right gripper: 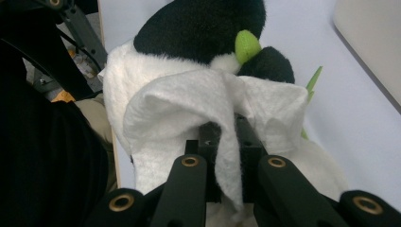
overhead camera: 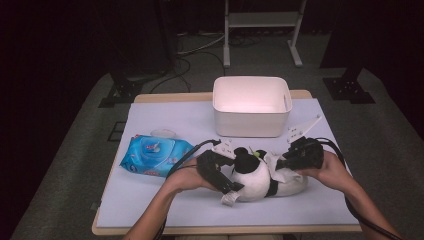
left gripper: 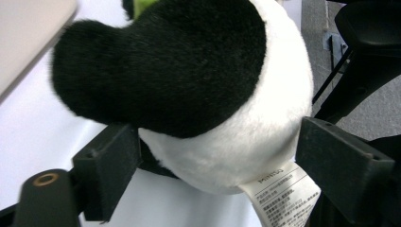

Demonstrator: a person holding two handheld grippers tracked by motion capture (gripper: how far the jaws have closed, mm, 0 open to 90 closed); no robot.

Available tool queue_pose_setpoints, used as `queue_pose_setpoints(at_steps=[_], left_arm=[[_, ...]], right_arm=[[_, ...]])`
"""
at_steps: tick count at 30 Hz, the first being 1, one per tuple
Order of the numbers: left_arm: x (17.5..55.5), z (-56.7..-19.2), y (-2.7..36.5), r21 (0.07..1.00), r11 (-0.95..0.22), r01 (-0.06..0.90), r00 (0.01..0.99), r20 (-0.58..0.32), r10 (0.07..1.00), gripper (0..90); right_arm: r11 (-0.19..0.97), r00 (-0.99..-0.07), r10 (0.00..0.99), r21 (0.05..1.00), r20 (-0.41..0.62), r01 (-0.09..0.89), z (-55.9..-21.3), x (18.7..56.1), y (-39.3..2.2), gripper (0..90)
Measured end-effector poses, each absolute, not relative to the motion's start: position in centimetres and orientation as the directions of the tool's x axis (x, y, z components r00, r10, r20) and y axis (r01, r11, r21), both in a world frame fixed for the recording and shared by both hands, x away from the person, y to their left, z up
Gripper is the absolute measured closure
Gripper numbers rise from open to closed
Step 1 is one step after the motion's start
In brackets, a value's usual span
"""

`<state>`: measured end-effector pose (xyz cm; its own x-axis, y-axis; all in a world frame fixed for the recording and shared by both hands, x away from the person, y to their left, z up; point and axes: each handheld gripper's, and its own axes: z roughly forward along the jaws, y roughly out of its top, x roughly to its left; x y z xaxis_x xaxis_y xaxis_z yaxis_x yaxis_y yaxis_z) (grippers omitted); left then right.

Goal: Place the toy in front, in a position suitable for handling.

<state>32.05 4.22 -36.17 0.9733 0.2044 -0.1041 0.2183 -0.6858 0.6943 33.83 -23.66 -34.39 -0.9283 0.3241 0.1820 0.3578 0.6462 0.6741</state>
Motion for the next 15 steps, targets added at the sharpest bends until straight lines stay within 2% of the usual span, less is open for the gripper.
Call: queue_pose_setpoints(at_steps=[12,15], left_arm=[[32.4,-37.1,2.9,0.687,-0.688,0.233,0.972,-0.134,0.194,11.1],[32.6,-37.1,2.5,0.689,-0.686,0.233,0.972,-0.134,0.195,13.4]], right_arm=[[0.650,-0.928,0.328,0.670,0.177,0.357,-34.3,33.8,-23.6,84.4],[0.650,-0.928,0.327,0.671,0.177,0.357,-34.4,33.8,-23.6,84.3]])
